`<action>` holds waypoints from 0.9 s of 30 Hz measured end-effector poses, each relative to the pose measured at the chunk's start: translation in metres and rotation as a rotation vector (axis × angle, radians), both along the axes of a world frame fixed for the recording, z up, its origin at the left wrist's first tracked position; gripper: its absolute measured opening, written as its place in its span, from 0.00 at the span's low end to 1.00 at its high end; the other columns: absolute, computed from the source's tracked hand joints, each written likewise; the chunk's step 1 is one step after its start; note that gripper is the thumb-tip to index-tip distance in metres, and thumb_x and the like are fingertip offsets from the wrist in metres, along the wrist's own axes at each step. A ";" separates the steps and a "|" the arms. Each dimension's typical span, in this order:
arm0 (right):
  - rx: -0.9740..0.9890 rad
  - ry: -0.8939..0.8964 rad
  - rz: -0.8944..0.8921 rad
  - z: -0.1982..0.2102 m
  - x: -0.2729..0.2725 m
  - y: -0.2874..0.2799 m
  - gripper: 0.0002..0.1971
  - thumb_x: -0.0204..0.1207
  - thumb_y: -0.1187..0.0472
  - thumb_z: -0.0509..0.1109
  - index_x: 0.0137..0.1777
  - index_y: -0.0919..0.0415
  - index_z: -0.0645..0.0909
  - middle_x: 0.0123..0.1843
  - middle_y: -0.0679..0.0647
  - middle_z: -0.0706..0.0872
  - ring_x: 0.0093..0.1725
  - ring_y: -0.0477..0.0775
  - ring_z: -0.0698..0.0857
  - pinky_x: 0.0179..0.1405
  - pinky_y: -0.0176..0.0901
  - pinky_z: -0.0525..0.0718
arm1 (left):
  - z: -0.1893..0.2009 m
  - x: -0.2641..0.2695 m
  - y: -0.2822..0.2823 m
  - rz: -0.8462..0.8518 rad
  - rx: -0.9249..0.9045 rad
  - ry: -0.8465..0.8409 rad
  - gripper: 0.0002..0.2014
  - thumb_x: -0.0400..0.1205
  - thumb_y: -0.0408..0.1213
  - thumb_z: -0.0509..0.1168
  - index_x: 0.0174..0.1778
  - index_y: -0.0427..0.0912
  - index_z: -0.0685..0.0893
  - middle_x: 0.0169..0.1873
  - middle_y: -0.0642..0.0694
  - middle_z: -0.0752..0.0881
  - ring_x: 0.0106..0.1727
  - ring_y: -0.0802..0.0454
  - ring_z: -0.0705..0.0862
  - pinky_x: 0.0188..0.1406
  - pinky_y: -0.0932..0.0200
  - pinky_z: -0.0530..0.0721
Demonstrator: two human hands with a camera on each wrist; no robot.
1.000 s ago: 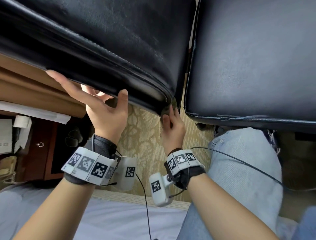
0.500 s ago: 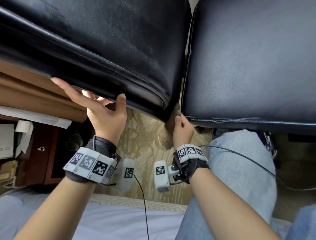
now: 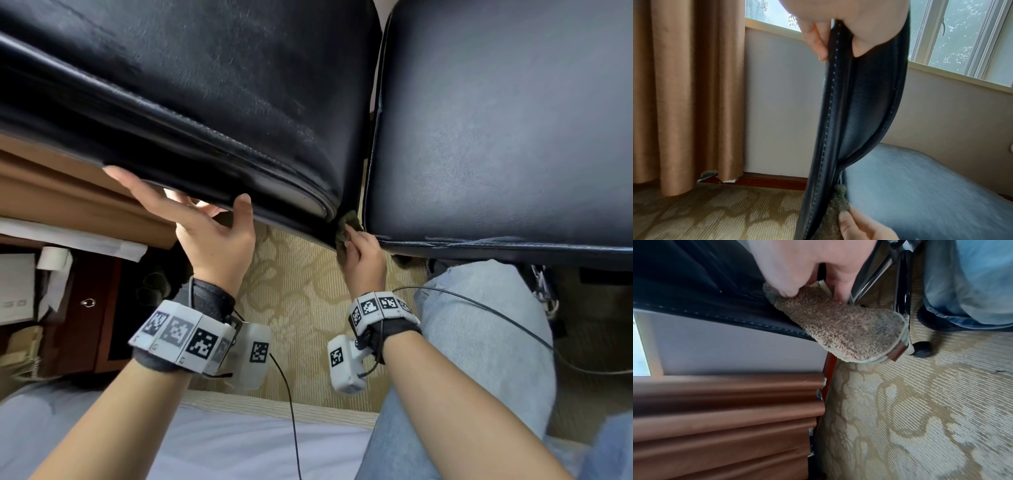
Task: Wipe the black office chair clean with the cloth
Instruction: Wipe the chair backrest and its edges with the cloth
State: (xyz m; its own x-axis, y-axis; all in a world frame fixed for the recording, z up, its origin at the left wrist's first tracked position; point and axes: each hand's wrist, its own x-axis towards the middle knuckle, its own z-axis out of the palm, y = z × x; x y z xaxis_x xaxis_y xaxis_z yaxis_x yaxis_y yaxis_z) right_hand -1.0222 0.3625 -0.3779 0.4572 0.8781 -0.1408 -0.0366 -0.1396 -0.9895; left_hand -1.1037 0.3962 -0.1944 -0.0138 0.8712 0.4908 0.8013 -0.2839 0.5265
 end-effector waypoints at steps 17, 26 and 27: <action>-0.034 0.150 -0.016 0.016 -0.009 -0.009 0.14 0.79 0.69 0.63 0.63 0.67 0.82 0.61 0.61 0.85 0.62 0.57 0.82 0.60 0.27 0.69 | 0.002 0.000 0.001 0.033 -0.070 -0.007 0.38 0.75 0.34 0.66 0.75 0.24 0.53 0.67 0.36 0.72 0.53 0.64 0.81 0.49 0.74 0.79; -0.666 0.363 -0.098 -0.028 0.008 -0.016 0.20 0.80 0.65 0.61 0.25 0.64 0.64 0.24 0.56 0.64 0.32 0.56 0.63 0.23 0.46 0.54 | 0.002 0.001 -0.005 0.009 -0.005 0.027 0.32 0.76 0.32 0.66 0.71 0.45 0.55 0.62 0.50 0.71 0.54 0.61 0.81 0.53 0.68 0.81; -0.645 0.380 -0.120 -0.028 0.008 -0.015 0.19 0.80 0.65 0.61 0.27 0.64 0.65 0.25 0.55 0.64 0.33 0.55 0.63 0.23 0.46 0.54 | 0.001 0.001 -0.004 0.008 -0.003 0.032 0.32 0.76 0.31 0.66 0.72 0.41 0.55 0.61 0.56 0.69 0.54 0.68 0.80 0.53 0.70 0.80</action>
